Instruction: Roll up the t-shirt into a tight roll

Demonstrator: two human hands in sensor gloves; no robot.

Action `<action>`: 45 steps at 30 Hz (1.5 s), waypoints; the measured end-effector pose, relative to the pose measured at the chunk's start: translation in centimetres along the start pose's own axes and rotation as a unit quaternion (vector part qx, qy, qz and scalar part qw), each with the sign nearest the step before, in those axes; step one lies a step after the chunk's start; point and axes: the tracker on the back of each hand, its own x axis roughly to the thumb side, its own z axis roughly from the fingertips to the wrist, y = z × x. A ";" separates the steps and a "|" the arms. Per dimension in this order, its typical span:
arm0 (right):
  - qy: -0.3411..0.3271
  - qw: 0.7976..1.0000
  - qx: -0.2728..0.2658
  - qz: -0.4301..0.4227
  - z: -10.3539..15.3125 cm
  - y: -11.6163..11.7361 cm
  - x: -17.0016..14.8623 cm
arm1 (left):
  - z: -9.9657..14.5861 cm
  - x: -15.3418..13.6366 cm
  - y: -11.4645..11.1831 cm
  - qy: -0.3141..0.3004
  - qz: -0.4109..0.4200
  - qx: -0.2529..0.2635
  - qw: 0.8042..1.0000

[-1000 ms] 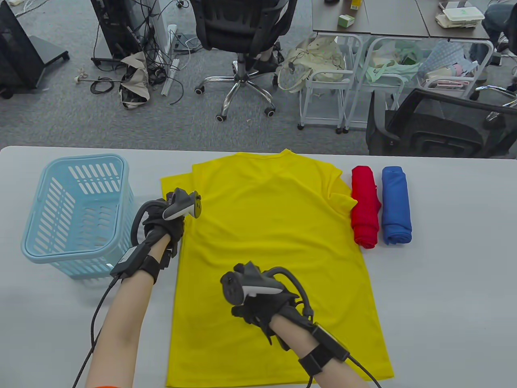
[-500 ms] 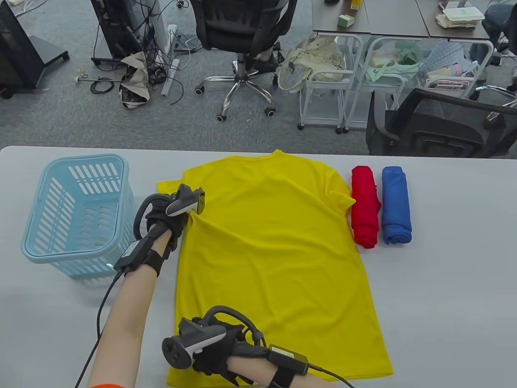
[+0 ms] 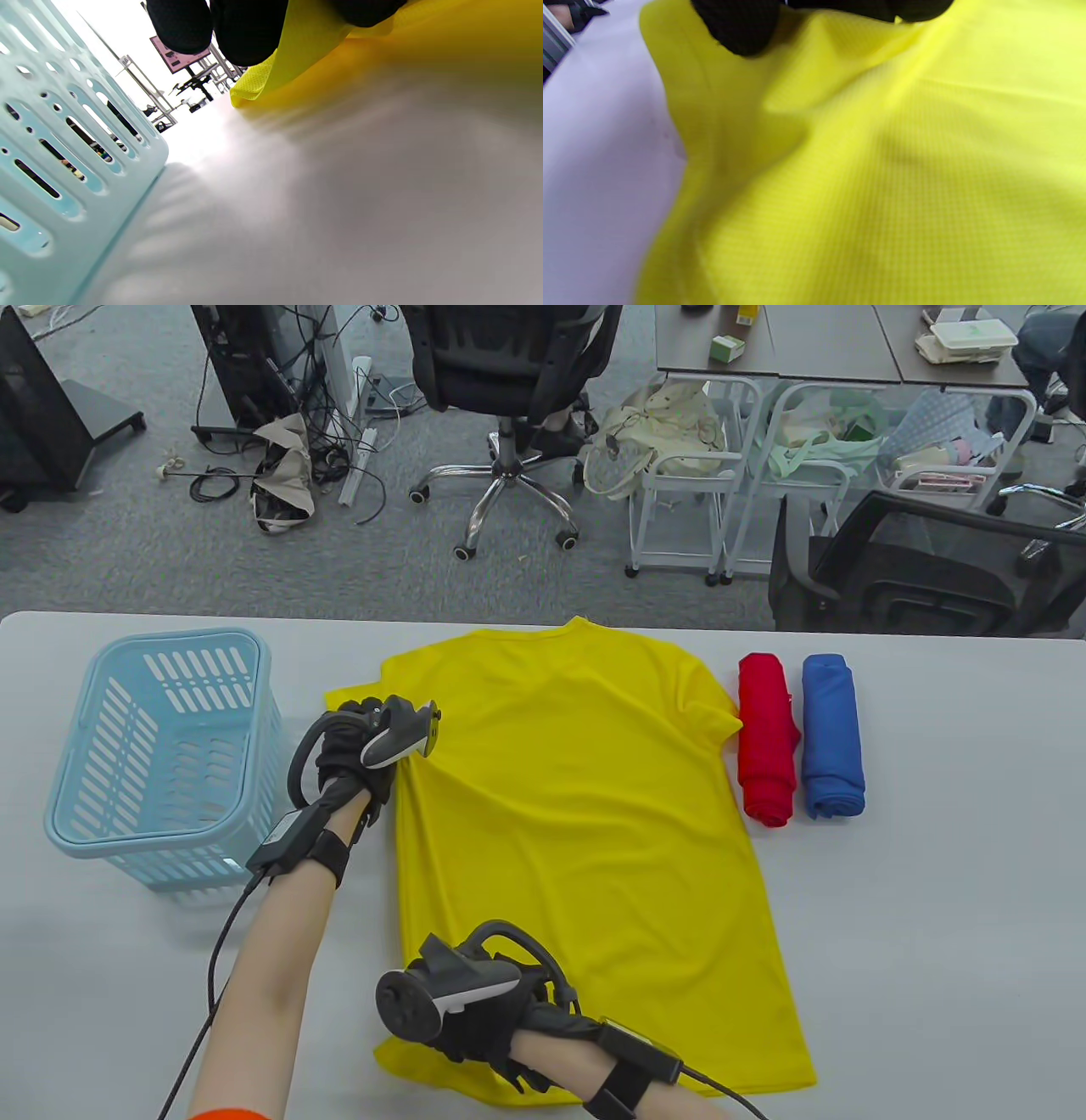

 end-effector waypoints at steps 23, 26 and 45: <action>-0.016 0.964 -0.108 -0.243 13.1 -3.7 -10.2 | 3.5 9.5 17.4 -0.077 0.024 0.126 0.989; 0.017 0.969 -0.080 -0.234 15.4 -2.6 -12.2 | 4.2 14.5 19.1 -0.104 0.001 0.138 0.985; 0.286 0.912 -0.025 -0.292 18.1 3.5 -22.1 | 9.1 14.1 7.0 -0.275 0.034 -0.020 0.961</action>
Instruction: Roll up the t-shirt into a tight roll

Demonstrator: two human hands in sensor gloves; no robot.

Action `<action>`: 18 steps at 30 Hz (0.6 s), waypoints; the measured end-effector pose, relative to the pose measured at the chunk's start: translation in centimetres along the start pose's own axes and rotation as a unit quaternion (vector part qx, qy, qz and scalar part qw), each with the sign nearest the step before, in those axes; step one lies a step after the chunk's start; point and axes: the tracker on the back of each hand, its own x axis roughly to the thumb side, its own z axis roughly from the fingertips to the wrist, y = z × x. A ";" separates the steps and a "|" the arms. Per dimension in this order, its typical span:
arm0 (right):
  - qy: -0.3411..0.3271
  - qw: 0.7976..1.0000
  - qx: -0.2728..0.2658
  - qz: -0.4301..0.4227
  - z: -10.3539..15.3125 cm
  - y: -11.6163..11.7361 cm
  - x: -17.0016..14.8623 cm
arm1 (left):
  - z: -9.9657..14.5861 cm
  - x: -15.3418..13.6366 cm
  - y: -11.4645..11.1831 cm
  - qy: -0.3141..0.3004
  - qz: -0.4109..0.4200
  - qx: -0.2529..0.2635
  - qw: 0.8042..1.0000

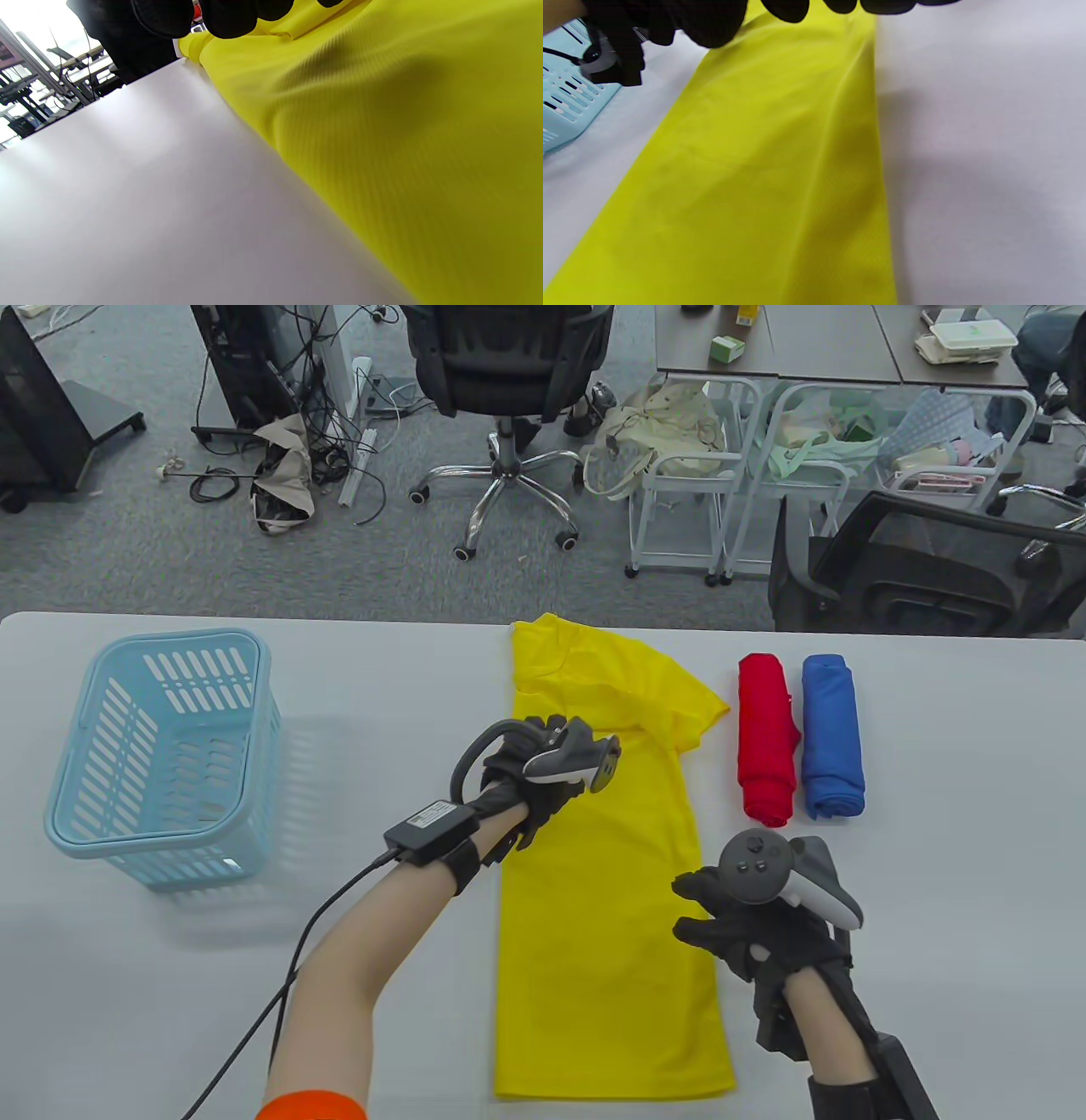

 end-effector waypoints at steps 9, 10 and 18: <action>-0.012 0.988 0.044 0.148 -2.6 5.0 3.8 | 7.7 -1.2 -9.5 -0.049 0.029 -0.104 0.993; -0.034 0.987 0.051 0.150 -2.1 5.0 4.7 | 8.8 -1.7 -9.9 -0.051 0.035 -0.106 0.992; -0.095 0.991 0.053 0.080 -2.6 3.2 6.2 | 12.3 -2.4 -10.3 -0.035 0.082 -0.039 0.995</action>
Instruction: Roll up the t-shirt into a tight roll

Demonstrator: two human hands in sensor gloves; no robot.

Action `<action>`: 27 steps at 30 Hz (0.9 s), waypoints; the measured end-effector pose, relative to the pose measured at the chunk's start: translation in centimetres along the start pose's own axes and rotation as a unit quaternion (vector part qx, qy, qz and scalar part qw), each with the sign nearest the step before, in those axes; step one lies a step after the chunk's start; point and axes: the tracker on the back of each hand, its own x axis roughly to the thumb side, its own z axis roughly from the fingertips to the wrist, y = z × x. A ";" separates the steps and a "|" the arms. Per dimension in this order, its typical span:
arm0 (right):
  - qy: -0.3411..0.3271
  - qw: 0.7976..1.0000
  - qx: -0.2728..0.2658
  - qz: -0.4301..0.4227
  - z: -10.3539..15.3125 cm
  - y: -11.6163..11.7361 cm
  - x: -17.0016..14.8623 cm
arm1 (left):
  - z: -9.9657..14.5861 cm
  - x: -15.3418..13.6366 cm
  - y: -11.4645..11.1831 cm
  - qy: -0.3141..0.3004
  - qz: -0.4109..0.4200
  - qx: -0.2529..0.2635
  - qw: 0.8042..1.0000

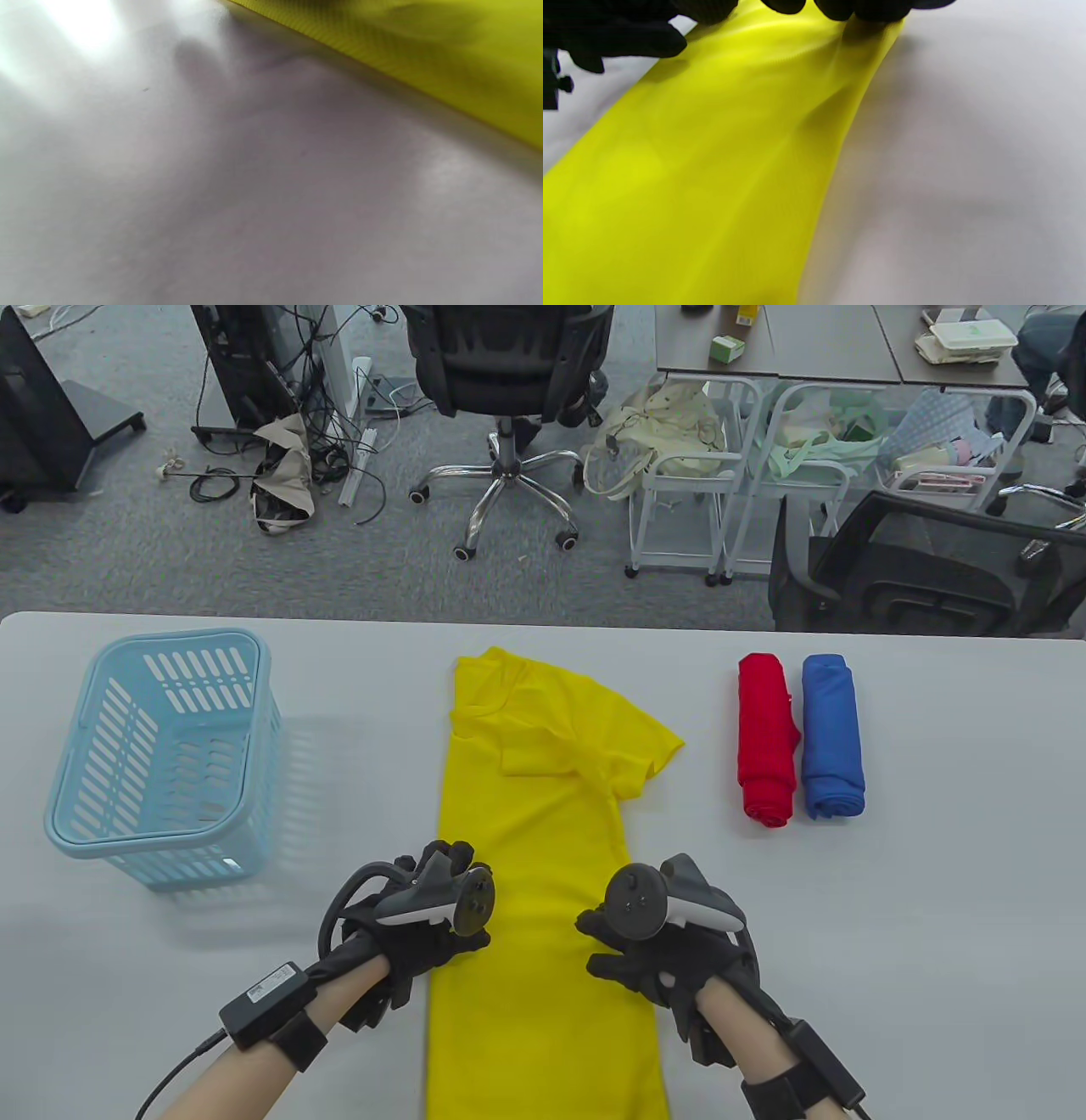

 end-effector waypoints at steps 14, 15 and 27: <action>0.133 0.985 -0.049 -0.100 -8.6 -10.7 -6.8 | -1.0 1.8 -2.4 0.000 0.006 -0.086 0.996; 0.140 0.985 -0.038 -0.098 -9.7 -10.8 -7.0 | -0.7 2.1 -2.6 -0.002 0.009 -0.086 0.996; 0.231 0.968 -0.021 -0.093 -12.1 -11.0 -9.0 | 0.7 2.1 -3.7 -0.034 0.044 -0.081 0.995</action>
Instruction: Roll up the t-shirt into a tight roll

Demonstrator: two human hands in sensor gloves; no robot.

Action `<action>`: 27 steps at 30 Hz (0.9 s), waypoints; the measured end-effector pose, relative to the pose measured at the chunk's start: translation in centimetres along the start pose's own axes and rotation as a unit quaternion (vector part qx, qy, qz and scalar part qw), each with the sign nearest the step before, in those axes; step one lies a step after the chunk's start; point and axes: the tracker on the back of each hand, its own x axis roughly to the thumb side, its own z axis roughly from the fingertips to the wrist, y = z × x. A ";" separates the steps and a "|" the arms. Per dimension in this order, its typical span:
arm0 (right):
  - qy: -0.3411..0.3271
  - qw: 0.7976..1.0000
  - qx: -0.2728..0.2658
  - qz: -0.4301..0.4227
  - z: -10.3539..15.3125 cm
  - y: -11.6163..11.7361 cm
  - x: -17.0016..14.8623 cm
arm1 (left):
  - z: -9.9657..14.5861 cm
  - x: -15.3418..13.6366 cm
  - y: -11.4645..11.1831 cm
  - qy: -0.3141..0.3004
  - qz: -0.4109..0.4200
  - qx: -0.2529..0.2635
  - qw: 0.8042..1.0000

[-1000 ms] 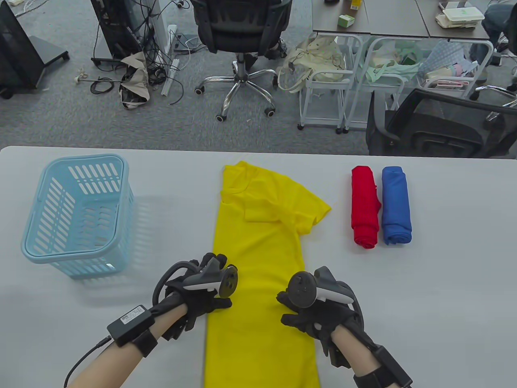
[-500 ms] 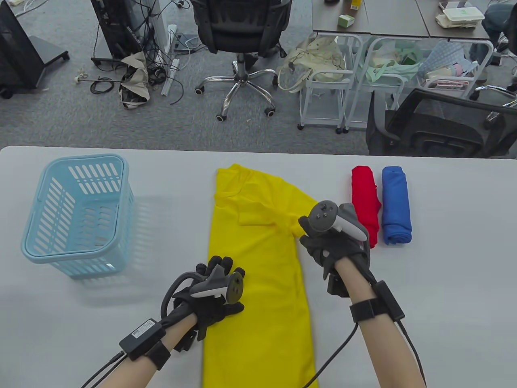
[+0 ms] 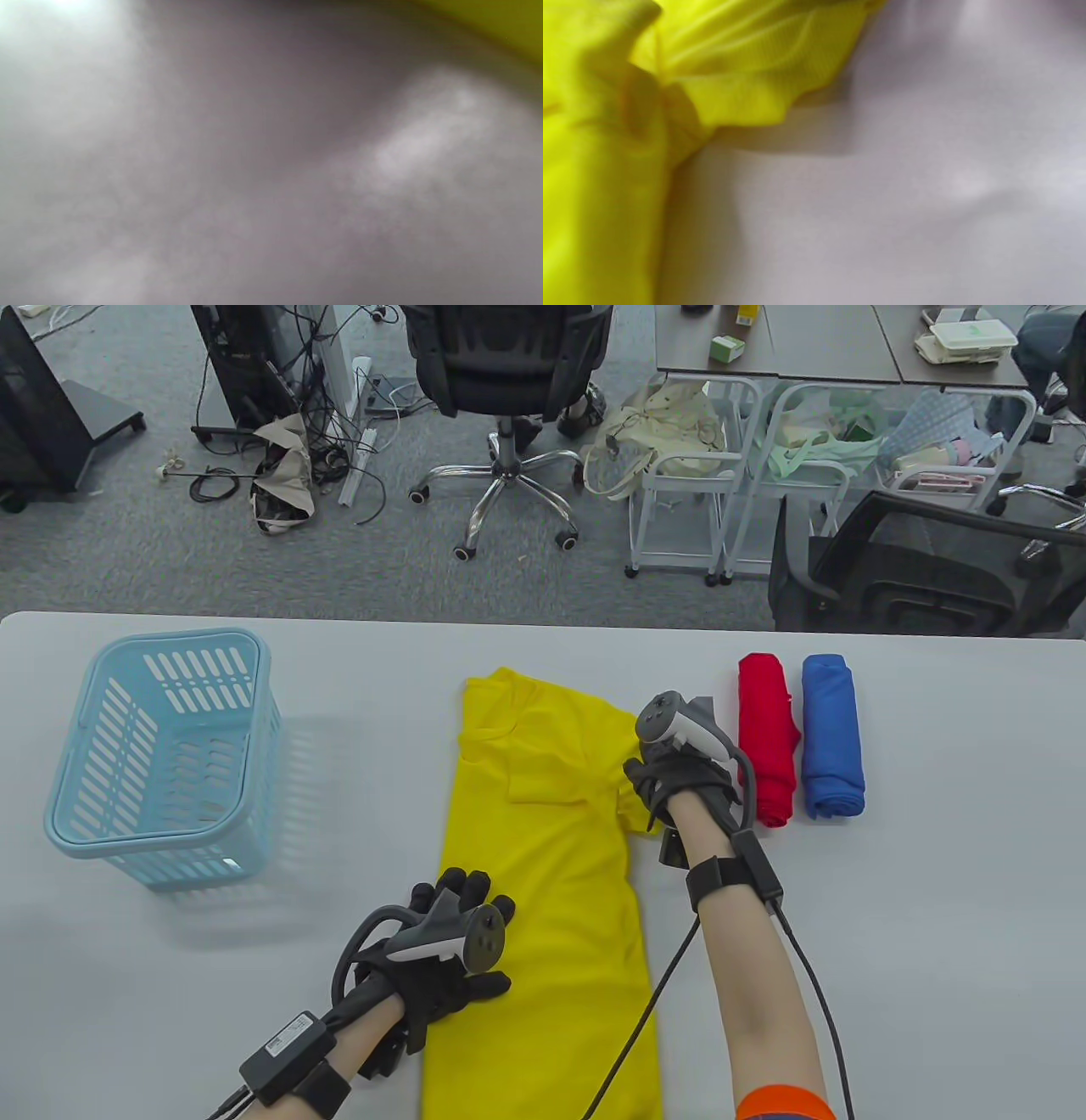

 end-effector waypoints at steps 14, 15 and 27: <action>-0.010 0.978 -0.124 0.170 0.0 1.2 9.5 | 0.0 -0.1 0.0 -0.002 0.009 -0.001 1.000; 0.003 0.976 -0.140 0.170 0.2 0.6 9.1 | 0.0 -0.1 0.0 -0.002 0.009 -0.001 1.000; 0.241 0.946 -0.180 0.118 2.7 -2.0 -2.0 | 0.0 0.0 0.1 -0.005 0.005 -0.002 1.000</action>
